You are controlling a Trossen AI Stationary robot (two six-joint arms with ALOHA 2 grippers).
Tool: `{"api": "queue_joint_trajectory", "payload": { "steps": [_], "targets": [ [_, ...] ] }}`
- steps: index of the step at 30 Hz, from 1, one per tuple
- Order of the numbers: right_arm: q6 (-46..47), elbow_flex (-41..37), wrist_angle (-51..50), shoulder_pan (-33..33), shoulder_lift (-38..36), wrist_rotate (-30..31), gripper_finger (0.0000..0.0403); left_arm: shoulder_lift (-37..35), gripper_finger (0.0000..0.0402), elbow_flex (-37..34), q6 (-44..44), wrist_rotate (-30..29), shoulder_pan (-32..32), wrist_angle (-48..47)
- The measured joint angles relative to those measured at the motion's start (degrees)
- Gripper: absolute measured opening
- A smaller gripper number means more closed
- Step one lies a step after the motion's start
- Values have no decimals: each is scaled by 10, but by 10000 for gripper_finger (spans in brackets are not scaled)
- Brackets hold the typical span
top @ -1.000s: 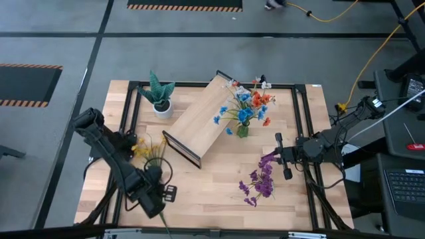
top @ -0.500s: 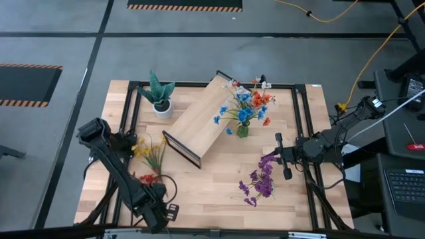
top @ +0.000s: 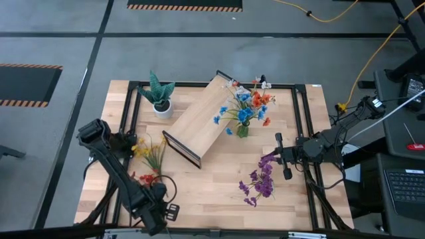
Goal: Pick and place flowers into a vace then onto a shelf
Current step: Put the yellow flowers into the transparent vase
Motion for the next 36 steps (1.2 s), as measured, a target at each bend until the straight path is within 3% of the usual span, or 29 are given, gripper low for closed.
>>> {"api": "queue_joint_trajectory", "payload": {
  "steps": [8,20,29,36],
  "targets": [
    [0,0,0,0,0,0,0,0,23,0,-8,-43,6,-19],
    [0,0,0,0,0,0,1,2,111,0,-10,-56,13,-46],
    [0,0,0,0,0,0,1,41,171,0,-26,-61,23,-58],
    [0,0,0,0,0,0,1,92,184,0,-36,-60,42,-110]
  ]
}}
